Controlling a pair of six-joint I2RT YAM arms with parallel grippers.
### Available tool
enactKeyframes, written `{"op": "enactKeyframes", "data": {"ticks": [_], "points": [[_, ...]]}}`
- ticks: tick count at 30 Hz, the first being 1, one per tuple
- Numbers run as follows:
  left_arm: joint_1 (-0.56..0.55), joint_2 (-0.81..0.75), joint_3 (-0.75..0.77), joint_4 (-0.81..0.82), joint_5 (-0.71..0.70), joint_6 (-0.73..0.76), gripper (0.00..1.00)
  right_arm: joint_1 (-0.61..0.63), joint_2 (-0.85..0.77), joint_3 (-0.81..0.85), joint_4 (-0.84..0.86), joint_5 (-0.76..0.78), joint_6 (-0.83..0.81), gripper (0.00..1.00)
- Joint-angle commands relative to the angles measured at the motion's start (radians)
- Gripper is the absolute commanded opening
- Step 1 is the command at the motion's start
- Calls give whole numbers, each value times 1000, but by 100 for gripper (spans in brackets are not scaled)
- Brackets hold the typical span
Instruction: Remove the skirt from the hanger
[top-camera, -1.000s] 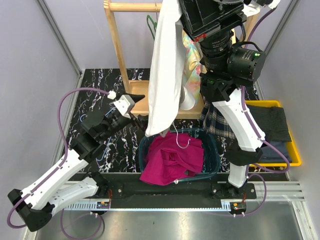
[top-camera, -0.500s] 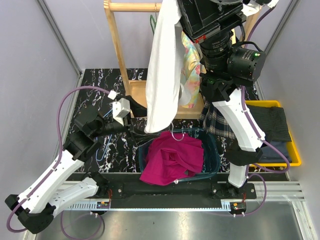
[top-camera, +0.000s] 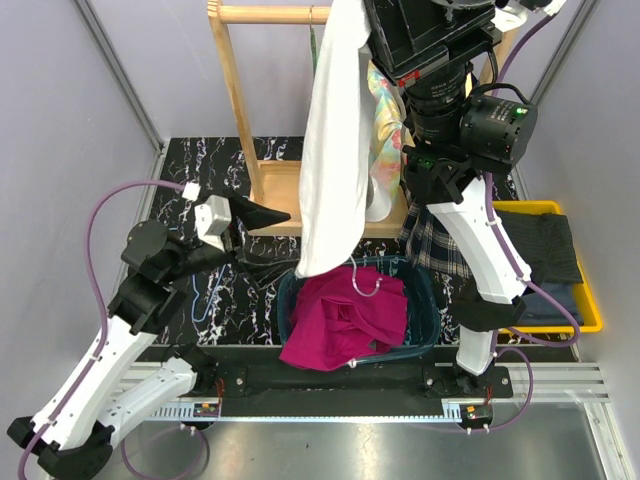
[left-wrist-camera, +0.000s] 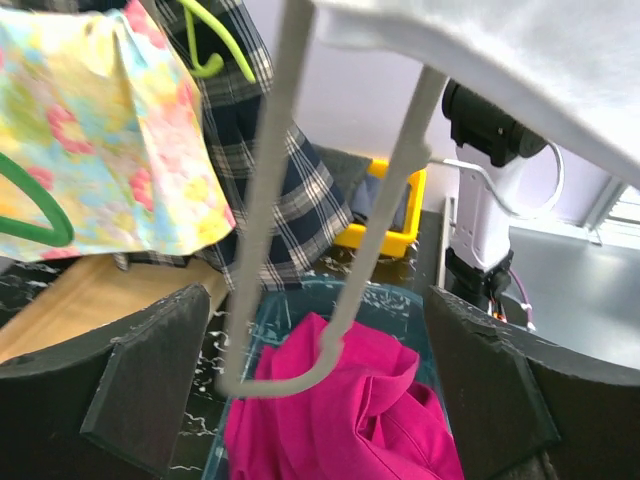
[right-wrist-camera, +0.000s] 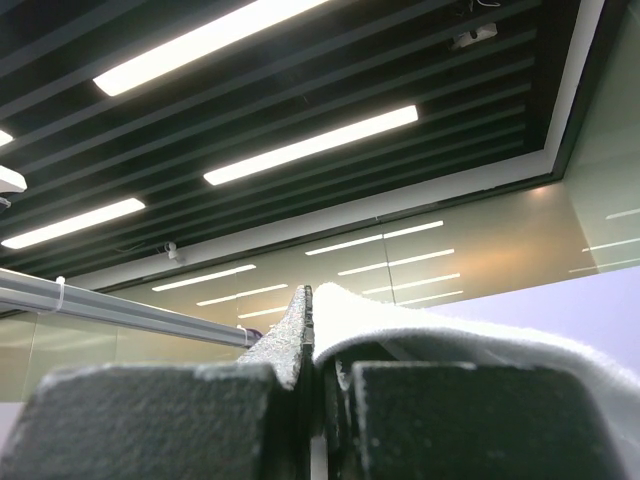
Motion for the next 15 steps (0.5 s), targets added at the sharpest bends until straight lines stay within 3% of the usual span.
{"op": "enactKeyframes", "data": {"ticks": [1,9,15], "points": [[13,-12,-2,43,-22,-19,91,7,-15,26,43,2,33,0],[10,83,-33,210,14,-138,92,8,-7,41,43,6,56,0],[2,146,-42,269,-51,-134,94,8,7,56,48,6,90,0]]}}
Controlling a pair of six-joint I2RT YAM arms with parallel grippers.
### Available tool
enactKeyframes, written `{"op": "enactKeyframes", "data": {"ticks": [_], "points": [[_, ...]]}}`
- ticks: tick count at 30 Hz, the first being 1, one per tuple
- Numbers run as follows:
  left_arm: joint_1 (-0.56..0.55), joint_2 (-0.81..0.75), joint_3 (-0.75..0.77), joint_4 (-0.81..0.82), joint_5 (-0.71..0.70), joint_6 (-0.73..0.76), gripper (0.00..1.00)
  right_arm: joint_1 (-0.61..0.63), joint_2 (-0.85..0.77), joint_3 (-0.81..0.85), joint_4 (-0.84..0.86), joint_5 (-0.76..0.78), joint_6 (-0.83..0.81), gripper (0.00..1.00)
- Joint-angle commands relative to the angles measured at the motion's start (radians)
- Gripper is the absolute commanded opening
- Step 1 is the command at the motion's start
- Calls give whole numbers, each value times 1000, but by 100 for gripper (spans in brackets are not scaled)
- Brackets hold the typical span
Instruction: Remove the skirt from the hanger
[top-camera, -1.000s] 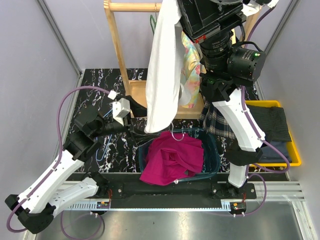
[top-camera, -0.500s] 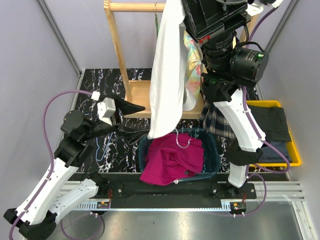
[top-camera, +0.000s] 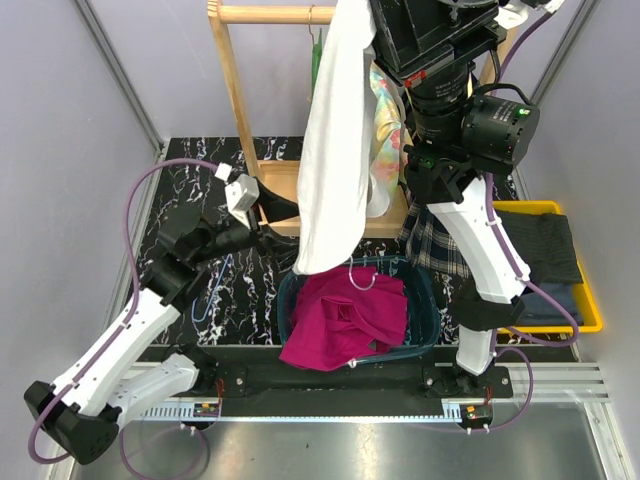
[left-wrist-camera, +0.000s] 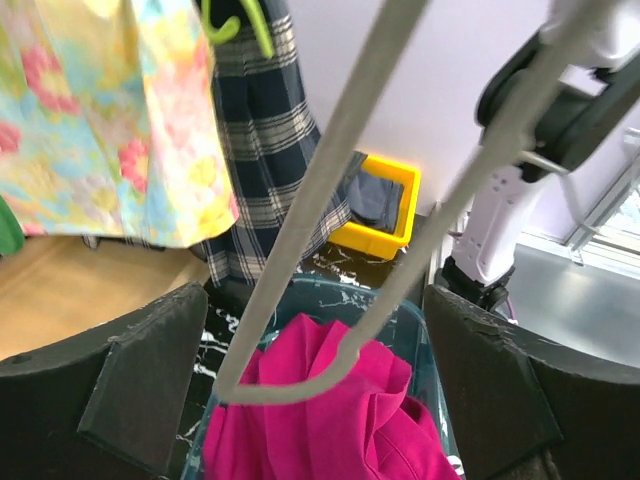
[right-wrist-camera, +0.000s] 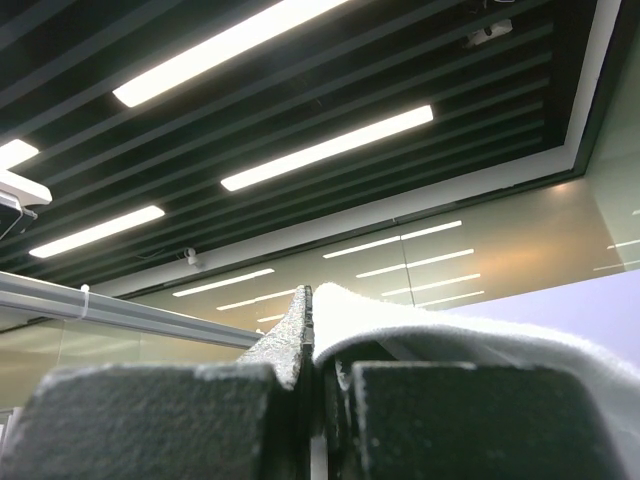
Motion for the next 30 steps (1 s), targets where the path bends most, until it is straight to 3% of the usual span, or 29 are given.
{"op": "enactKeyframes", "data": {"ticks": [1,8,11,12,13,14,18,24,27,28,30], "points": [[-5,35,10,124,-63,-24,94,8,0,38,45,6,42,0],[-8,96,86,145,-38,-52,90,7,-6,38,44,7,46,0],[-23,103,99,125,48,-60,53,8,-8,35,45,10,46,0],[-28,101,99,124,90,-55,37,7,-6,36,47,12,48,0],[-37,101,100,116,101,-52,6,7,-6,36,47,14,46,0],[-38,100,102,112,108,-58,0,7,-6,35,45,17,45,0],[-41,90,112,82,169,-69,0,7,-9,32,39,14,36,0],[14,20,122,-95,230,69,0,-4,-72,-16,16,6,-55,0],[35,-17,154,-372,241,288,0,-33,-136,-83,15,33,-116,0],[40,-25,178,-533,236,428,0,-50,-147,-91,15,50,-137,0],[40,-43,204,-726,171,582,0,-68,-172,-89,11,58,-151,0]]}}
